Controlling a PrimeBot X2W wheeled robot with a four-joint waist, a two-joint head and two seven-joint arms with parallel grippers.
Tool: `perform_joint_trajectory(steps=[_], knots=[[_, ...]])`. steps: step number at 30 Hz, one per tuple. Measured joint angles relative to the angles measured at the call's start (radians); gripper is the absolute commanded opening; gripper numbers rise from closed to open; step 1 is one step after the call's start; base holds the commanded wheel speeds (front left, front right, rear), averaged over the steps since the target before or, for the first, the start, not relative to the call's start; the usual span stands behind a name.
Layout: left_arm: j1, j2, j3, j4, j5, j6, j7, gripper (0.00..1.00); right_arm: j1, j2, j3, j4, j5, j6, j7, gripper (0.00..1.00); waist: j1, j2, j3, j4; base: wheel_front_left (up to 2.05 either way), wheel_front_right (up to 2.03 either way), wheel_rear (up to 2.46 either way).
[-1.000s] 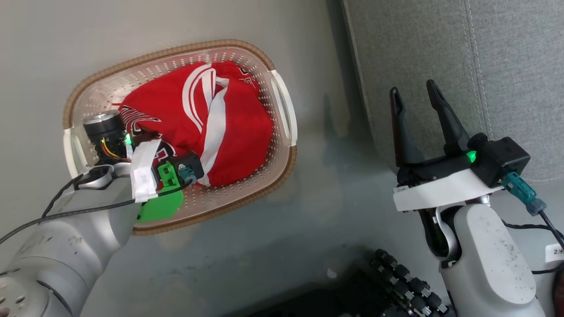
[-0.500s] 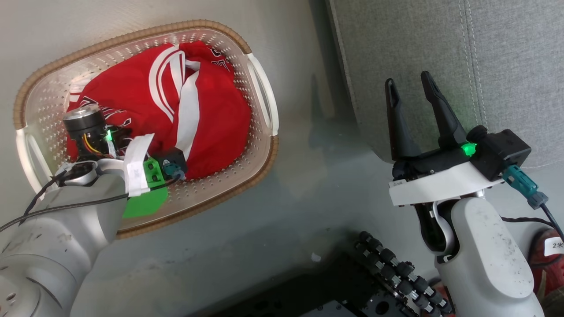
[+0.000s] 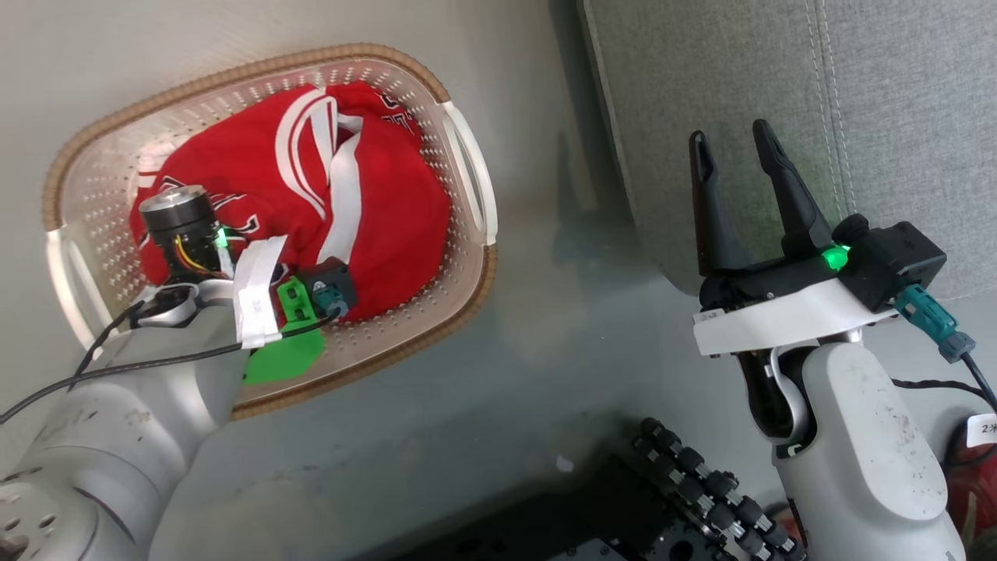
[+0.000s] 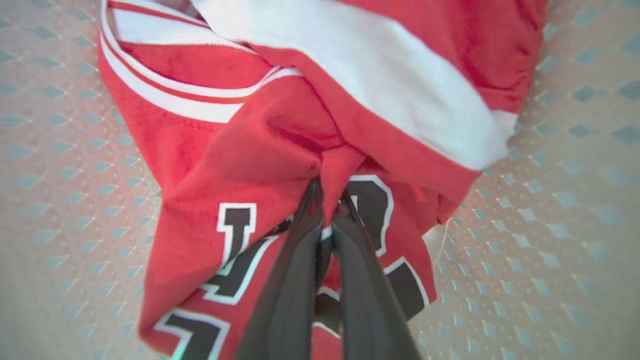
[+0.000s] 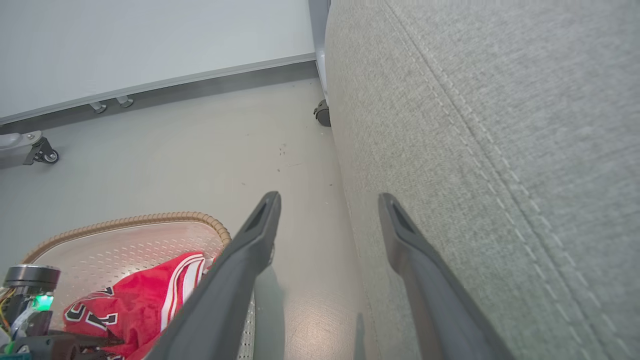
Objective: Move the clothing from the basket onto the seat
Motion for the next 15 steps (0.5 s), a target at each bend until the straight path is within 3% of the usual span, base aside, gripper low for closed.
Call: perform_joint_trajectory(steps=[4, 12, 15], knots=[[0.003, -0.024, 0.0, -0.01, -0.055, 0.0, -0.043, 0.0, 0.007, 0.0, -0.006, 0.016, -0.02, 0.0, 0.0, 1.0, 0.0, 0.0, -0.037, 0.016, 0.0, 0.0, 0.0], [0.057, -0.049, 0.005, -0.105, -0.357, 0.0, -0.11, 0.0, 0.075, 0.001, -0.042, 0.042, -0.066, 0.0, 0.0, 1.0, 0.0, 0.0, -0.159, 0.059, 0.0, 0.0, 0.0], [0.089, -0.06, 0.006, -0.132, -0.416, 0.0, -0.134, 0.0, 0.11, 0.002, -0.041, 0.057, -0.085, 0.0, 0.0, 1.0, 0.0, 0.0, -0.218, 0.079, 0.0, 0.0, 0.0]])
